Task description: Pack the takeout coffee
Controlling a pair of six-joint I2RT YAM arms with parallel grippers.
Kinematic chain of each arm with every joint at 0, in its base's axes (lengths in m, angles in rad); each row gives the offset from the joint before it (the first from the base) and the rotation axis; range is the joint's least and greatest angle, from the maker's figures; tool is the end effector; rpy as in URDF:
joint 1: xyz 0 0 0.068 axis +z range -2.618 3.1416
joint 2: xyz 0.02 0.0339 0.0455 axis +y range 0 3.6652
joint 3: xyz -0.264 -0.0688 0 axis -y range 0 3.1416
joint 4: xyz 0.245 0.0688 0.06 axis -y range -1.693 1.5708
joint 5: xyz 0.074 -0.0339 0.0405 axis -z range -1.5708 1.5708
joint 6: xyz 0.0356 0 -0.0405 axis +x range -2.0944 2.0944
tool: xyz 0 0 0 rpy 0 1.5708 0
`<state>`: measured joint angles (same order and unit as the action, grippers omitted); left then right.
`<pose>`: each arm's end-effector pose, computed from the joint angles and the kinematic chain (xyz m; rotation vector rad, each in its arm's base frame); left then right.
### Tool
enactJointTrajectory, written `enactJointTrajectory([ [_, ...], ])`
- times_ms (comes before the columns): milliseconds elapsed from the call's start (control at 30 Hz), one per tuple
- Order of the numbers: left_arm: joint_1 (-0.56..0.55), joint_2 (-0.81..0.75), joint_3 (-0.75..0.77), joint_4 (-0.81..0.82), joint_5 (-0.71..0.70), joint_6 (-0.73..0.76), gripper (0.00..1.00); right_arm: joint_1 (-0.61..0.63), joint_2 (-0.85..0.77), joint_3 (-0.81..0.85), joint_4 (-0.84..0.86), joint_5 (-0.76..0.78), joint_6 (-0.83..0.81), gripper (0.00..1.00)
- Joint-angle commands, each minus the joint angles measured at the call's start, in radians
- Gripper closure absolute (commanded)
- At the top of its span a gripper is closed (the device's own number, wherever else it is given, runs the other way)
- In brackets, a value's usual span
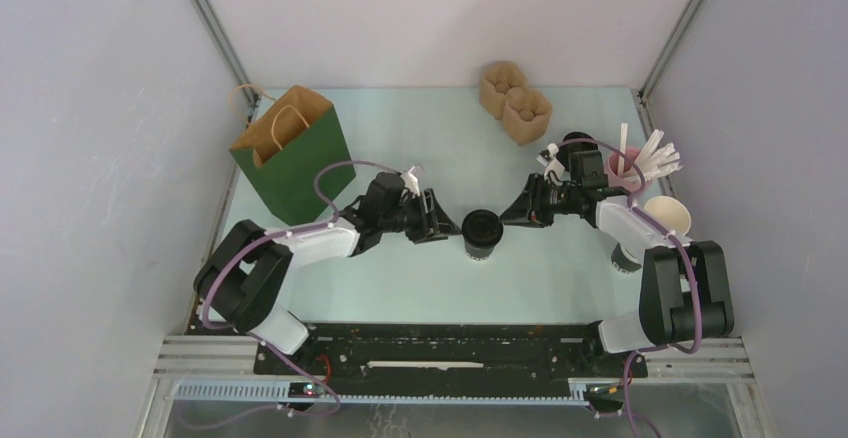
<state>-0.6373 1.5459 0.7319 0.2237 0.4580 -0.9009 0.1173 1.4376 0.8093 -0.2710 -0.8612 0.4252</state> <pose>0.2424 -0.1991 0.1815 -0.0195 2.4330 -1.3006 0.2738 0.0595 0.2036 -0.0122 2.4516 1.2976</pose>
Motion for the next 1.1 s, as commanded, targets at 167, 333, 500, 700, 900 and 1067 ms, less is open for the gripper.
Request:
enactJointTrajectory([
  [167,-0.005,-0.088,0.000,0.024,-0.019,-0.013,0.42,0.004,0.003,-0.009,0.012,0.007,0.000,0.66],
  [333,-0.006,-0.089,0.010,0.013,-0.023,-0.013,0.41,0.003,0.001,-0.009,0.012,0.005,0.001,0.66],
  [500,-0.006,-0.079,0.001,-0.009,-0.042,-0.016,0.43,0.004,0.001,-0.009,0.019,0.002,0.006,0.66],
  [700,-0.005,-0.112,-0.022,-0.055,-0.085,0.008,0.44,0.021,-0.002,-0.007,0.037,-0.002,0.013,0.66],
  [900,-0.005,-0.176,-0.047,-0.091,-0.122,0.035,0.38,0.044,-0.012,0.019,0.003,0.026,-0.003,0.66],
  [1067,-0.005,-0.186,-0.051,-0.070,-0.077,0.030,0.31,0.052,-0.017,0.029,-0.011,0.040,-0.009,0.66],
])
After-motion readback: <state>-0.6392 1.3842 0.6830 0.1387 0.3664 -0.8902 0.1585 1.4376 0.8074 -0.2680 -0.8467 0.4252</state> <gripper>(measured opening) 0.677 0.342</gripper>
